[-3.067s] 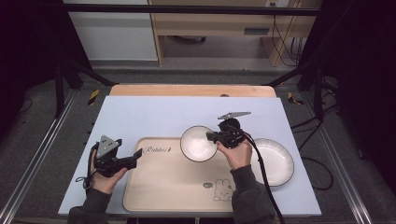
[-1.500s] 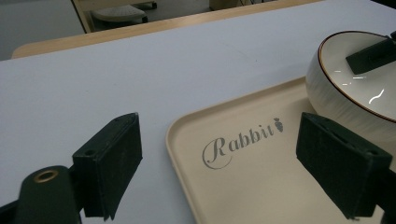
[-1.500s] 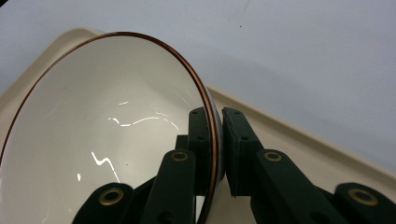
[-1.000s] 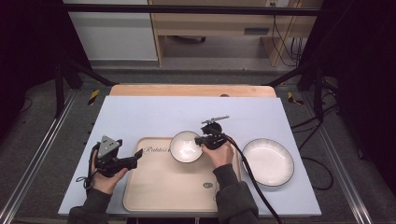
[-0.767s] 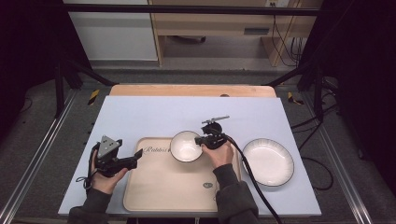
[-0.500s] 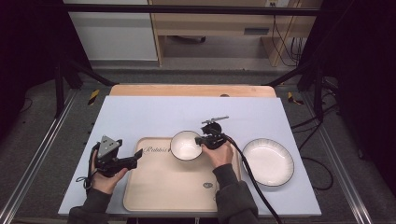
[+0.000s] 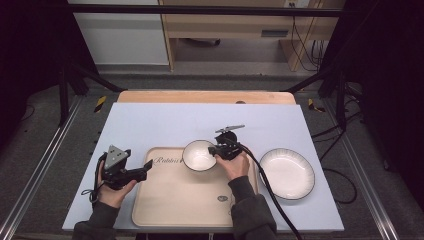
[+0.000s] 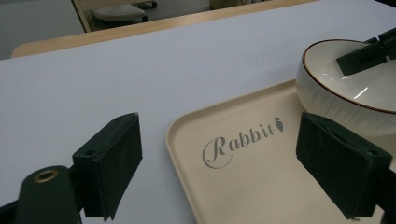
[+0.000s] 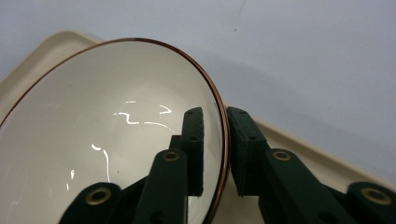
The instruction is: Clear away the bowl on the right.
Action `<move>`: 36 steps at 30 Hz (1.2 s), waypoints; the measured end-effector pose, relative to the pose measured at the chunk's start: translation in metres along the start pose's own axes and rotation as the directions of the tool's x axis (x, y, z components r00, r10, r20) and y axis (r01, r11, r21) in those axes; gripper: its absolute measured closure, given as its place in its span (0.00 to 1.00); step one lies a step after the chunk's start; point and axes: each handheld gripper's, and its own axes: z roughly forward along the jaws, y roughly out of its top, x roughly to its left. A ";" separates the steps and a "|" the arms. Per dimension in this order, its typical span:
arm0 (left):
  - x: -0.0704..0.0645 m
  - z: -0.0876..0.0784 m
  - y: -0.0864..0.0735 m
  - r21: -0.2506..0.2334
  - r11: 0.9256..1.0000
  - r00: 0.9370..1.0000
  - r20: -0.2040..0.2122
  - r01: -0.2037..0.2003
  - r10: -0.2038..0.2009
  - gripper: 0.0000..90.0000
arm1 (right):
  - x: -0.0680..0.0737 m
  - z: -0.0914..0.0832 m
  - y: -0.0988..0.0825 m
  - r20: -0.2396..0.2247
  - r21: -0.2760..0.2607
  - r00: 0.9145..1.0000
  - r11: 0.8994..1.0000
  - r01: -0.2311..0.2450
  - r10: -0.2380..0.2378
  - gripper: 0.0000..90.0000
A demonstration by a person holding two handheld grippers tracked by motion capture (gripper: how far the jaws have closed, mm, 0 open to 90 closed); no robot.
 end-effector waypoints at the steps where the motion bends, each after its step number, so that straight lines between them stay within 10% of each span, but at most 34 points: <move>1: 0.000 0.000 0.000 0.000 1.000 1.000 0.000 0.000 0.000 0.16 | 0.000 -0.001 0.000 0.002 -0.003 1.000 1.000 0.007 -0.007 0.82; 20: 0.001 -0.001 0.001 -0.004 1.000 1.000 -0.002 0.003 -0.003 0.16 | 0.006 -0.029 0.005 0.061 -0.135 0.996 0.988 0.077 -0.069 0.36; 36: 0.002 -0.002 0.001 -0.006 1.000 1.000 -0.004 0.006 -0.006 0.15 | 0.011 -0.065 0.005 0.121 -0.191 0.987 0.974 0.125 -0.103 0.20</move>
